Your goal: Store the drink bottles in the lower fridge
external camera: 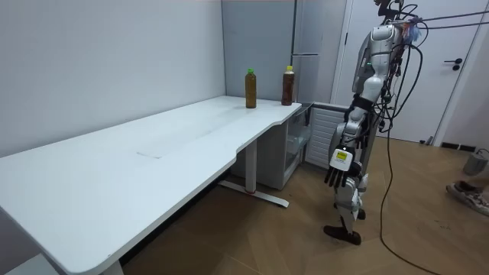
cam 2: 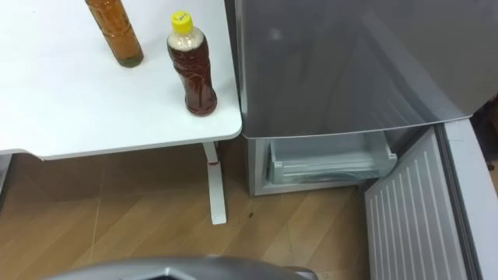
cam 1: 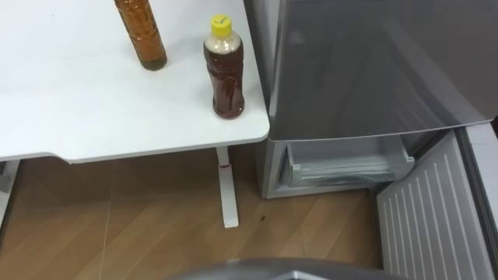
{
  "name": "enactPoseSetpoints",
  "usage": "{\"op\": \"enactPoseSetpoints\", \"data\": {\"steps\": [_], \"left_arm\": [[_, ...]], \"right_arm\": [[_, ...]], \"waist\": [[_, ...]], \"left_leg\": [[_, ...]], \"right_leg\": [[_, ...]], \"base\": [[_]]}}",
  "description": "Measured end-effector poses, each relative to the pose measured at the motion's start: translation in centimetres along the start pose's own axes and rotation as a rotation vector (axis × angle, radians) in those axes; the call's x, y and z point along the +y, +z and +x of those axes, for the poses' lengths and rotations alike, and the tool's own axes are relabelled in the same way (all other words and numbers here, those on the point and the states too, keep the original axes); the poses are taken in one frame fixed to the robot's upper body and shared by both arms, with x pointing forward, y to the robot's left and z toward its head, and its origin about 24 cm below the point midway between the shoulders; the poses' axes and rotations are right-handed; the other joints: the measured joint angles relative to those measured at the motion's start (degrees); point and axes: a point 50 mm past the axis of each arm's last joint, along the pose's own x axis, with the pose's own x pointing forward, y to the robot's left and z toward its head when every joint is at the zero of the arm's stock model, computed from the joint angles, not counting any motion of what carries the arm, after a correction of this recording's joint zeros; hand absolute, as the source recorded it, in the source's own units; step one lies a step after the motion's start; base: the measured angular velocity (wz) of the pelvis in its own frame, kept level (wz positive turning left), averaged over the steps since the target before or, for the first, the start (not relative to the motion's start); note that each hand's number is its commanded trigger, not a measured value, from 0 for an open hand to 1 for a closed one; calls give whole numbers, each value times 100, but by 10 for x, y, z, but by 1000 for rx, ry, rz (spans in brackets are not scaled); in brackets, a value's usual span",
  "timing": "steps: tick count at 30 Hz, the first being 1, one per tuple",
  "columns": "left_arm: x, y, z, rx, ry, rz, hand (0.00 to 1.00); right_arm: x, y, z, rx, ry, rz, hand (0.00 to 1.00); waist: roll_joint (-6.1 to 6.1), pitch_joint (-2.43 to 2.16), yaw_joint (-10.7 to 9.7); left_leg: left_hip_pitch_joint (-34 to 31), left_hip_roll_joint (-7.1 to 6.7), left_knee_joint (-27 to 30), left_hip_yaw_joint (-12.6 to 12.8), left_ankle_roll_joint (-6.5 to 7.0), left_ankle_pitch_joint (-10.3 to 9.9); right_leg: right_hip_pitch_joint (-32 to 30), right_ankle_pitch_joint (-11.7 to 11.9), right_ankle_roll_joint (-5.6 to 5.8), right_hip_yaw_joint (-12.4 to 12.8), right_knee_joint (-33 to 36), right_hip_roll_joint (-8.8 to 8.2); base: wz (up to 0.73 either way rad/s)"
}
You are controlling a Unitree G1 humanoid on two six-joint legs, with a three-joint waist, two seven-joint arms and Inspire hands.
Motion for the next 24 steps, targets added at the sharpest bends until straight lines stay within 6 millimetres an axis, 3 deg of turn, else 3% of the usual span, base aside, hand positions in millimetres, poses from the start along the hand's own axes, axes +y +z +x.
{"op": "enactPoseSetpoints", "data": {"steps": [15,24], "left_arm": [[-1,-4,0,13,0,-8,0],[-1,-9,0,32,-4,-179,0]], "right_arm": [[1,0,0,1,0,4,0],[1,0,0,-1,-3,5,0]], "waist": [[-46,-9,22],[-63,-12,21]], "left_leg": [[13,0,6,7,0,1],[7,1,23,1,0,1]], "right_leg": [[4,0,0,1,5,0],[-7,-9,-5,7,3,-4]], "base": [[0],[0]]}}
